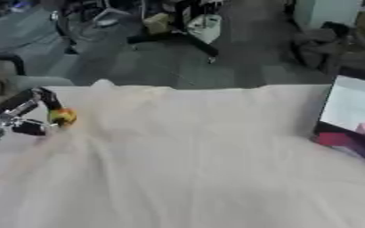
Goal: Pick up the objects with one hand, pass them to the other hand, and then place them into the box on the other side of the table.
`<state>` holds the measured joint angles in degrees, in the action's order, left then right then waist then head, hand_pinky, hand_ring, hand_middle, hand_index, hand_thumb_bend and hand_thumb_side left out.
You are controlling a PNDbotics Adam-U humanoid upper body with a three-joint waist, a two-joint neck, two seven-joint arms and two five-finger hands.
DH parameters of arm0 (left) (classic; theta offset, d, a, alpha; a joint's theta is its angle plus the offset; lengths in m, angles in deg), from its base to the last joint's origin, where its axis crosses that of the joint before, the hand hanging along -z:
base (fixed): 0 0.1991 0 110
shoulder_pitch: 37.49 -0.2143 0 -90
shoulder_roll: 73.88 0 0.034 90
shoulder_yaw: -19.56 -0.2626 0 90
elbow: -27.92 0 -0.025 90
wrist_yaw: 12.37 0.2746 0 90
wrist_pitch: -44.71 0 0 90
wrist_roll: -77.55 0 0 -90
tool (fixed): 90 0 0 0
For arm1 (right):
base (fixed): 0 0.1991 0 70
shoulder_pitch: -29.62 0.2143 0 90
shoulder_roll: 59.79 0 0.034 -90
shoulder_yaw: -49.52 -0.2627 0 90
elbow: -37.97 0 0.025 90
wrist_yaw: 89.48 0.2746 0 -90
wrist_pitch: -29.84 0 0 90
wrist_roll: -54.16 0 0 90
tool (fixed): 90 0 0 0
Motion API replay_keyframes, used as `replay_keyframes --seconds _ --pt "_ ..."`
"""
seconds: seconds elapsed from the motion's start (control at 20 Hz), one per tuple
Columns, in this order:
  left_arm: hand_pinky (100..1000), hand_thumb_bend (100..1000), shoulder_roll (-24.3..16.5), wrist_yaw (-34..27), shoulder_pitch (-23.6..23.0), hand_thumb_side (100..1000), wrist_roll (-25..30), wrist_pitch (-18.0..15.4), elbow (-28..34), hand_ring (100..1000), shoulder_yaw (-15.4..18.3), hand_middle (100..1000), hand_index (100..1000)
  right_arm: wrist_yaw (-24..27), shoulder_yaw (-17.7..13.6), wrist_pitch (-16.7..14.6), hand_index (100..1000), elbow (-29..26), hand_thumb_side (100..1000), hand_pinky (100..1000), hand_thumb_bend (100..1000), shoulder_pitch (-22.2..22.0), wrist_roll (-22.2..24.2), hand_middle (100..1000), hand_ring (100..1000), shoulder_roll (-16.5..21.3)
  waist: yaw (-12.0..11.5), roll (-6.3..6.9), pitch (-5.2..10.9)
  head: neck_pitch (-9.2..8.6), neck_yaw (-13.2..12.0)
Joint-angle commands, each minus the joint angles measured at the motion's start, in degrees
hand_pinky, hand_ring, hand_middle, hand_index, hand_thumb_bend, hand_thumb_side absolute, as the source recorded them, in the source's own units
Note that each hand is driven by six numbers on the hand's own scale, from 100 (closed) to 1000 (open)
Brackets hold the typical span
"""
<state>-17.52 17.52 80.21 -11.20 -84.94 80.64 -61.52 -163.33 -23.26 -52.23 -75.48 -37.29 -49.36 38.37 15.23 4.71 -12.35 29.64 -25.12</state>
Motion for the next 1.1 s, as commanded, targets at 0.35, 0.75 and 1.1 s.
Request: replay_keyframes --seconds 0.35,0.75,1.1 --pt "602 100 4.74 -7.35 2.18 114 7.99 -6.71 13.44 443 -5.01 406 492 3.52 6.44 -5.54 880 -1.15 487 811 363 4.18 5.31 1000 809 6.41 -6.82 0.02 5.34 7.01 9.9" --pt "602 100 15.93 -14.36 4.17 147 15.0 -3.18 23.09 448 -16.38 409 492 7.34 11.46 -12.55 900 -1.15 413 838 374 9.19 12.31 1000 818 6.6 -11.84 0.05 7.27 12.37 17.83" --pt "604 100 25.3 -20.6 11.06 194 21.24 2.94 21.85 449 -26.33 409 493 8.22 12.07 -15.77 910 -1.15 358 840 378 10.93 18.55 1000 822 4.02 -13.5 -0.26 6.99 13.28 20.35"
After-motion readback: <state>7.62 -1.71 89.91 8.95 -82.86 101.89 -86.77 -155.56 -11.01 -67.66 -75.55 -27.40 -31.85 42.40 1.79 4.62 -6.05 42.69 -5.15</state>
